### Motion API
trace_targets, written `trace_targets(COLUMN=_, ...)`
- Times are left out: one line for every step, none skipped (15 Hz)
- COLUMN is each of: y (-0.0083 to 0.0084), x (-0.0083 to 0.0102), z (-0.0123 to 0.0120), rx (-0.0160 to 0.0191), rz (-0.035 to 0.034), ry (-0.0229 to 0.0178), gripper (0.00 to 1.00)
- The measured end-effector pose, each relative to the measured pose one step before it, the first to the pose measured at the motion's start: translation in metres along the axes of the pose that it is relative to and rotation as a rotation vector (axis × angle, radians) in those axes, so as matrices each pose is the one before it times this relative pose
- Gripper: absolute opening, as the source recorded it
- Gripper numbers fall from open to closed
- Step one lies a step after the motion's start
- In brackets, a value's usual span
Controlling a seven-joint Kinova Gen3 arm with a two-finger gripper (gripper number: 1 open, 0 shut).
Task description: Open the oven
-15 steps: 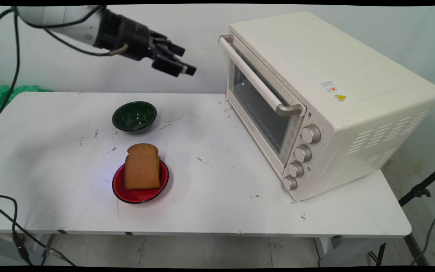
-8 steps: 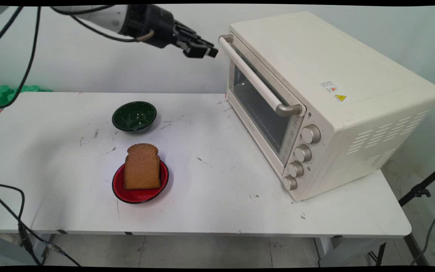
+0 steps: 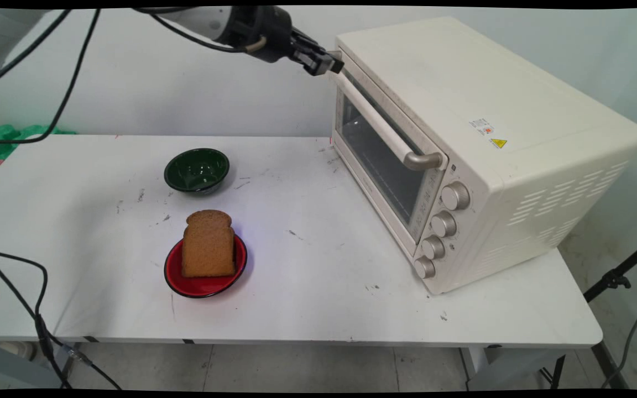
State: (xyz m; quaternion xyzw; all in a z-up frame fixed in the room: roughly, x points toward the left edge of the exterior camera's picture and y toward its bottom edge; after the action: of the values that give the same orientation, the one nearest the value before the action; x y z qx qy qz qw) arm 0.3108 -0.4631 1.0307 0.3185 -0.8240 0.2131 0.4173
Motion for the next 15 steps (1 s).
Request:
trace_targets(y=0.00035, x=0.00141, z=0.00343, rx=0.00184, rz=0.00045, ry=-0.00246, gripper=0.0)
trace_targets(y=0.00043, x=0.00209, z=0.00537, rx=0.00249, rz=0.00145, ry=-0.00359, gripper=0.0)
trace_targets(y=0.0003, x=0.00132, z=0.00328, rx=0.00175, rz=0.00118, ry=-0.00224, gripper=0.0)
trace_targets(y=0.00051, x=0.00241, z=0.00602, rx=0.00213, rz=0.00273, ry=-0.00359, gripper=0.0)
trace_targets(y=0.00055, x=0.00213, z=0.00514, rx=0.0013, rz=0.00276, ry=-0.00315, gripper=0.0)
trace_targets(y=0.00033, x=0.0013, z=0.00326, rx=0.00085, rz=0.0014, ry=-0.00226, gripper=0.0)
trace_targets(y=0.00038, x=0.00176, z=0.00467, rx=0.00136, rz=0.00202, ry=-0.00352, gripper=0.0)
trace_targets(y=0.00037, x=0.00175, z=0.00517, rx=0.00163, rz=0.00226, ry=-0.00455, gripper=0.0)
trace_targets(y=0.00021, x=0.00112, z=0.00415, rx=0.00154, rz=0.002, ry=-0.0044, gripper=0.0)
trace_targets(y=0.00015, x=0.001, z=0.00472, rx=0.00155, rz=0.00195, ry=-0.00547, gripper=0.0)
trace_targets(y=0.00001, x=0.00028, z=0.0024, rx=0.00133, rz=0.00121, ry=-0.00351, gripper=0.0)
trace_targets(y=-0.00007, x=0.00007, z=0.00338, rx=0.00189, rz=0.00121, ry=-0.00562, gripper=0.0)
trace_targets(y=0.0, x=-0.00015, z=0.00215, rx=0.00113, rz=0.00067, ry=-0.00408, gripper=0.0)
trace_targets(y=-0.00002, x=-0.00033, z=0.00289, rx=0.00177, rz=0.00078, ry=-0.00574, gripper=0.0)
trace_targets(y=0.00021, x=-0.00049, z=0.00331, rx=0.00116, rz=0.00105, ry=-0.00708, gripper=0.0)
